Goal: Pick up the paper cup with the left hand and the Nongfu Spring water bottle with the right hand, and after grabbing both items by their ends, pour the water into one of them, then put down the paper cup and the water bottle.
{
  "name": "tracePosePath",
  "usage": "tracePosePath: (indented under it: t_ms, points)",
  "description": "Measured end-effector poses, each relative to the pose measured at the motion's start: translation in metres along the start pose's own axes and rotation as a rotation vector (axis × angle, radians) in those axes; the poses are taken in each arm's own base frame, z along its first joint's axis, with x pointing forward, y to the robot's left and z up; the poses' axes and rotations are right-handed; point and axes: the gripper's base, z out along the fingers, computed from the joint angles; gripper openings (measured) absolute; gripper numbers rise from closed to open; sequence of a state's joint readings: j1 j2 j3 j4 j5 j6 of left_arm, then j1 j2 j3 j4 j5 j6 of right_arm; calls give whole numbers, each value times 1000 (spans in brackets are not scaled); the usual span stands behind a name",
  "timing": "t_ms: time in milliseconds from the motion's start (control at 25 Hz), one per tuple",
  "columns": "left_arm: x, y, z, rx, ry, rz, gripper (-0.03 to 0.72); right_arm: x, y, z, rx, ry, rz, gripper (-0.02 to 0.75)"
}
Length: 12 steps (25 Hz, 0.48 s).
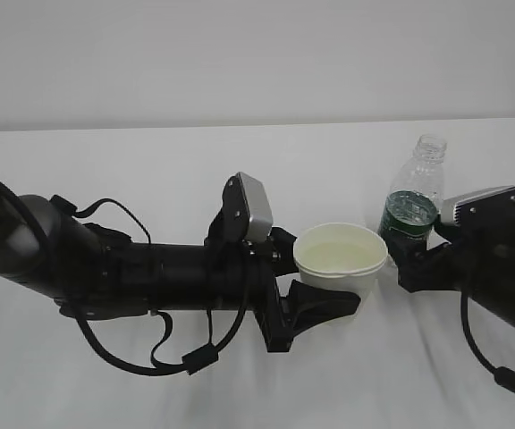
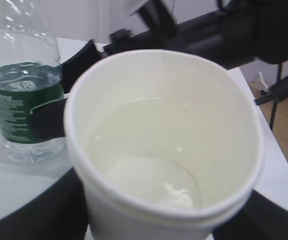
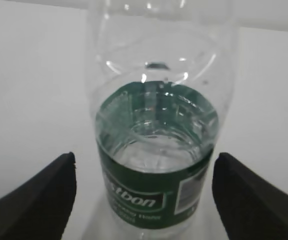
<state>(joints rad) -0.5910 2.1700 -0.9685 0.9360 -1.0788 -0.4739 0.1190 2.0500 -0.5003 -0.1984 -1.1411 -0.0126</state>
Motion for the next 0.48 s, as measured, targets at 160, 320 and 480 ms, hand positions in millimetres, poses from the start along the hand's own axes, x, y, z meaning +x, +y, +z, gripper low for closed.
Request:
tracePosePath:
  t_ms: [160,320,480]
  points:
    - [-1,2,0,-27,-14,-16,476,-8,2,-26,17,-3,-18,647]
    - [-2,5,0,-51,-26,-21,476,-13,7,-53,19,-9,-27,641]
    - [-4,9,-1,-100,-47,-20,476,-20,11,-81,22,-31,-33,634]
